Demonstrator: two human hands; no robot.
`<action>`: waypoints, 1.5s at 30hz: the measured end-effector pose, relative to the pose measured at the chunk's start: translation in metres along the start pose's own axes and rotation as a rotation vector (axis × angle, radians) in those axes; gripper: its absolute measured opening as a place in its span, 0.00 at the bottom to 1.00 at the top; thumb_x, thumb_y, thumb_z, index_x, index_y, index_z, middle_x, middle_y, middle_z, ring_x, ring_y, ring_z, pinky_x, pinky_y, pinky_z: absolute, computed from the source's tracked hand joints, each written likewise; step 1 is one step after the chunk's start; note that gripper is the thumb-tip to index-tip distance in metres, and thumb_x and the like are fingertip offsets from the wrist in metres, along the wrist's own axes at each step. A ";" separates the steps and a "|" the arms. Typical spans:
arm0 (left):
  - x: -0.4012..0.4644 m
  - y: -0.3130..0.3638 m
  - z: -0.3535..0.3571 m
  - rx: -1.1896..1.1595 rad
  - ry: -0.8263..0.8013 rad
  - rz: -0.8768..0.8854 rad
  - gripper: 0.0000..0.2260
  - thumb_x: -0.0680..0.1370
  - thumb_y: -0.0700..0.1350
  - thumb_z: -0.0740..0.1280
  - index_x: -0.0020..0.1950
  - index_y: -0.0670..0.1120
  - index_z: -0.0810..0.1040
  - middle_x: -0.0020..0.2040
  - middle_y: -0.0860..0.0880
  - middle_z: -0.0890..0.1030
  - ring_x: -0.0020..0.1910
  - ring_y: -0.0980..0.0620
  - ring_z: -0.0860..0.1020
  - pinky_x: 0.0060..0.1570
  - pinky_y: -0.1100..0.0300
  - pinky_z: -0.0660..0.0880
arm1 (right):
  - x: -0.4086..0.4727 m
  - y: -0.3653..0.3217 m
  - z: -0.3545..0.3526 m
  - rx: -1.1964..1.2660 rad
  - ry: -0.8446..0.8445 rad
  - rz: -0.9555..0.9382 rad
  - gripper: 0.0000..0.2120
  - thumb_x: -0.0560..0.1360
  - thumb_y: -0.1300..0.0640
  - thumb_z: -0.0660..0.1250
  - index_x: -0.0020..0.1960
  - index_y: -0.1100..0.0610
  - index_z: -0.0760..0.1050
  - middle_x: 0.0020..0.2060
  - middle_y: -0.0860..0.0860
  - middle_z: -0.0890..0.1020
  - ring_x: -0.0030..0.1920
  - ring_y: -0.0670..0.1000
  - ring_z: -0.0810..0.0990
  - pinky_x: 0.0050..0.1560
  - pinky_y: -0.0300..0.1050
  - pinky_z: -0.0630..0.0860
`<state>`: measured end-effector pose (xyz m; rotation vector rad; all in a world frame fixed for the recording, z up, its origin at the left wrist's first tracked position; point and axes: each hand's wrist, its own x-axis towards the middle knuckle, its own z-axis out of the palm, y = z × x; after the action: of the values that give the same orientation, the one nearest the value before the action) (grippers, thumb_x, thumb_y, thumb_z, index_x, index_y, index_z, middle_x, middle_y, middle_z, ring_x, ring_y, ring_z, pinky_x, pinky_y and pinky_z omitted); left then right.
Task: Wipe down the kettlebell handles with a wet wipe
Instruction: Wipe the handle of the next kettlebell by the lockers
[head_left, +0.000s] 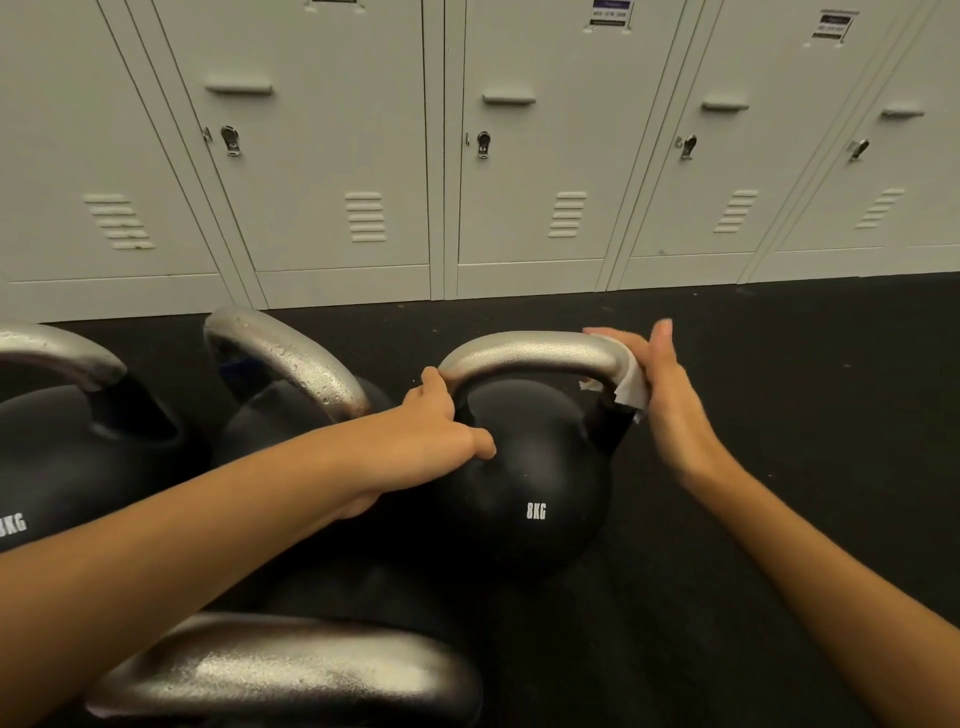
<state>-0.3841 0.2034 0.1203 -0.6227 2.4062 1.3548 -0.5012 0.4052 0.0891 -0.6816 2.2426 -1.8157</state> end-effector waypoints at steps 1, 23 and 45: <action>0.000 0.000 0.000 0.004 -0.001 0.001 0.44 0.76 0.51 0.68 0.79 0.50 0.37 0.78 0.48 0.55 0.73 0.45 0.64 0.71 0.50 0.65 | 0.006 -0.005 0.000 -0.015 0.009 0.002 0.26 0.81 0.39 0.45 0.61 0.47 0.78 0.49 0.41 0.83 0.51 0.36 0.79 0.52 0.29 0.72; -0.002 -0.002 0.002 -0.020 0.008 0.025 0.43 0.76 0.50 0.68 0.79 0.51 0.39 0.78 0.50 0.54 0.73 0.46 0.63 0.70 0.49 0.67 | 0.049 -0.011 -0.016 0.094 -0.316 0.451 0.22 0.82 0.47 0.53 0.45 0.63 0.75 0.30 0.58 0.79 0.31 0.55 0.78 0.41 0.49 0.72; -0.001 -0.004 0.002 -0.043 0.001 0.005 0.41 0.74 0.51 0.69 0.79 0.53 0.45 0.77 0.49 0.56 0.72 0.45 0.65 0.69 0.49 0.68 | -0.039 0.043 -0.009 -0.041 0.112 -0.033 0.19 0.81 0.50 0.57 0.67 0.56 0.76 0.56 0.47 0.83 0.58 0.44 0.80 0.57 0.42 0.77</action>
<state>-0.3815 0.2037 0.1167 -0.6287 2.3874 1.4116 -0.4807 0.4375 0.0439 -0.6426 2.3590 -1.8725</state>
